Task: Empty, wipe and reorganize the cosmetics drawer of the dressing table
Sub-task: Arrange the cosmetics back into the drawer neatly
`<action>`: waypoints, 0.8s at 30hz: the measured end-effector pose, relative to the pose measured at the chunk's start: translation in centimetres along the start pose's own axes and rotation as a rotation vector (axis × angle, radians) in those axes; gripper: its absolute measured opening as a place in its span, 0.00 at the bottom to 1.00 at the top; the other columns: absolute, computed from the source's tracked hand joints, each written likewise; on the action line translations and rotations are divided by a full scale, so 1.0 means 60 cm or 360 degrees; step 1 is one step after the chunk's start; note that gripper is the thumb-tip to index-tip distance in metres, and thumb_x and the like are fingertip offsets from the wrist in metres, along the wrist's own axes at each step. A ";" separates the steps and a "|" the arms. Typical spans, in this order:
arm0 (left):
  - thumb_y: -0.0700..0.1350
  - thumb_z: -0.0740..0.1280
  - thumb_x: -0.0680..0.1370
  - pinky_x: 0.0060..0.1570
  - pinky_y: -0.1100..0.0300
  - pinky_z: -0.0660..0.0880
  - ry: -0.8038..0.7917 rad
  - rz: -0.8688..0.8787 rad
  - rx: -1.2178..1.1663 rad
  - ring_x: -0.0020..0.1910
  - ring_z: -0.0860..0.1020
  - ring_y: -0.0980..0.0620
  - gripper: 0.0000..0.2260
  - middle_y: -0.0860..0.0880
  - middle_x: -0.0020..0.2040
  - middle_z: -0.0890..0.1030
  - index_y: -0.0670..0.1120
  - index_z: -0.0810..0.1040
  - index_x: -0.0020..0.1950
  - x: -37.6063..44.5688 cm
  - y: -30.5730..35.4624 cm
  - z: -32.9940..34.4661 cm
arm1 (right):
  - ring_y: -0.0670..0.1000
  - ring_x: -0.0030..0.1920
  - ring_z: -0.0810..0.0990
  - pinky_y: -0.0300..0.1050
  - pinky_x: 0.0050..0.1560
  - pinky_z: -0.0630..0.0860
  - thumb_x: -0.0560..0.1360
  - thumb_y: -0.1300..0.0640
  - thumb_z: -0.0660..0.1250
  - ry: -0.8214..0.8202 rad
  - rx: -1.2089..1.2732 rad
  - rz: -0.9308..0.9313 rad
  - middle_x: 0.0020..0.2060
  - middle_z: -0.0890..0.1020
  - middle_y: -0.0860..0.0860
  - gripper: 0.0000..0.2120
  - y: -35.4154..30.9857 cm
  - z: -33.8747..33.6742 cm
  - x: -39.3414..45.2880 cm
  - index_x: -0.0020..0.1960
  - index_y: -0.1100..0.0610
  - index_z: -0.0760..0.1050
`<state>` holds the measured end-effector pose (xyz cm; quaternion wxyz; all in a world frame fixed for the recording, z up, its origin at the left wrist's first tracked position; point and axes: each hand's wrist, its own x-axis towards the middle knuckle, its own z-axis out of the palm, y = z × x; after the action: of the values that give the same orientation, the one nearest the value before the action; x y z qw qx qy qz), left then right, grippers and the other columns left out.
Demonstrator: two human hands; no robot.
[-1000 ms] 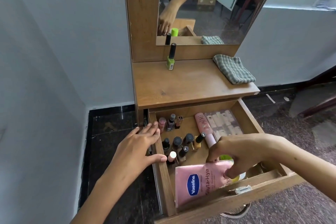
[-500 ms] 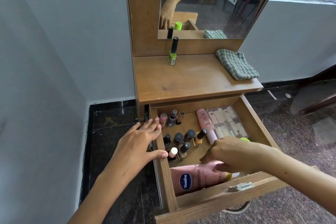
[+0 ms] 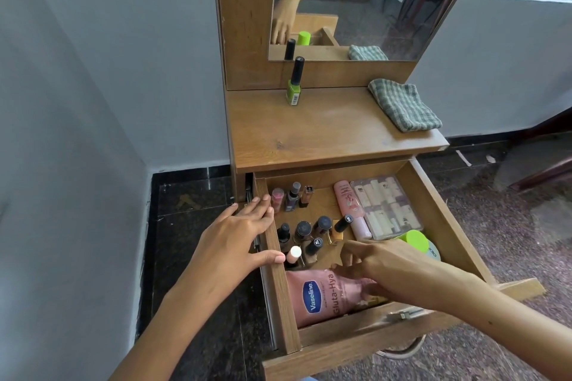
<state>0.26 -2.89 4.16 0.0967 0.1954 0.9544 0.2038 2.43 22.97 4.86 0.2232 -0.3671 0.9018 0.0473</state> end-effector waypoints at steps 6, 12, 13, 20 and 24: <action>0.63 0.62 0.73 0.61 0.68 0.39 0.0002 0.0005 0.0011 0.64 0.38 0.66 0.36 0.62 0.68 0.40 0.54 0.49 0.75 -0.001 0.003 -0.003 | 0.54 0.56 0.76 0.53 0.47 0.79 0.78 0.60 0.63 -0.0063 -0.0161 -0.0062 0.61 0.74 0.49 0.21 -0.004 0.007 0.001 0.69 0.47 0.68; 0.64 0.61 0.73 0.64 0.68 0.38 -0.0021 0.0055 0.0077 0.71 0.42 0.64 0.37 0.57 0.75 0.45 0.52 0.50 0.76 0.004 0.000 -0.003 | 0.48 0.60 0.76 0.47 0.55 0.77 0.79 0.56 0.62 0.0003 -0.0074 0.0016 0.64 0.75 0.40 0.18 -0.005 -0.017 -0.003 0.67 0.42 0.71; 0.64 0.61 0.73 0.63 0.68 0.38 -0.0031 0.0058 0.0088 0.72 0.44 0.63 0.37 0.57 0.75 0.46 0.52 0.50 0.76 0.005 0.001 -0.004 | 0.45 0.61 0.76 0.44 0.58 0.76 0.79 0.54 0.62 0.0021 -0.0017 0.0044 0.64 0.75 0.38 0.17 -0.003 -0.030 -0.005 0.66 0.42 0.72; 0.63 0.63 0.73 0.69 0.65 0.45 -0.0097 0.0014 0.0117 0.74 0.47 0.60 0.36 0.56 0.76 0.47 0.52 0.52 0.75 0.011 0.006 -0.013 | 0.46 0.46 0.83 0.47 0.40 0.81 0.72 0.51 0.71 0.0674 0.0134 0.0142 0.49 0.84 0.43 0.11 0.020 -0.120 0.009 0.54 0.44 0.81; 0.62 0.64 0.73 0.70 0.61 0.49 -0.0167 -0.0016 0.0180 0.75 0.48 0.56 0.37 0.56 0.76 0.46 0.52 0.51 0.76 0.013 0.017 -0.022 | 0.40 0.40 0.80 0.43 0.37 0.80 0.72 0.50 0.71 0.1217 0.0377 0.0270 0.44 0.84 0.42 0.09 0.034 -0.158 0.057 0.52 0.48 0.82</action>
<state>-0.45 -2.21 5.69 0.1364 0.2061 0.9590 0.1386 -4.64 19.91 11.72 -0.0922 -0.2543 0.9460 -0.1786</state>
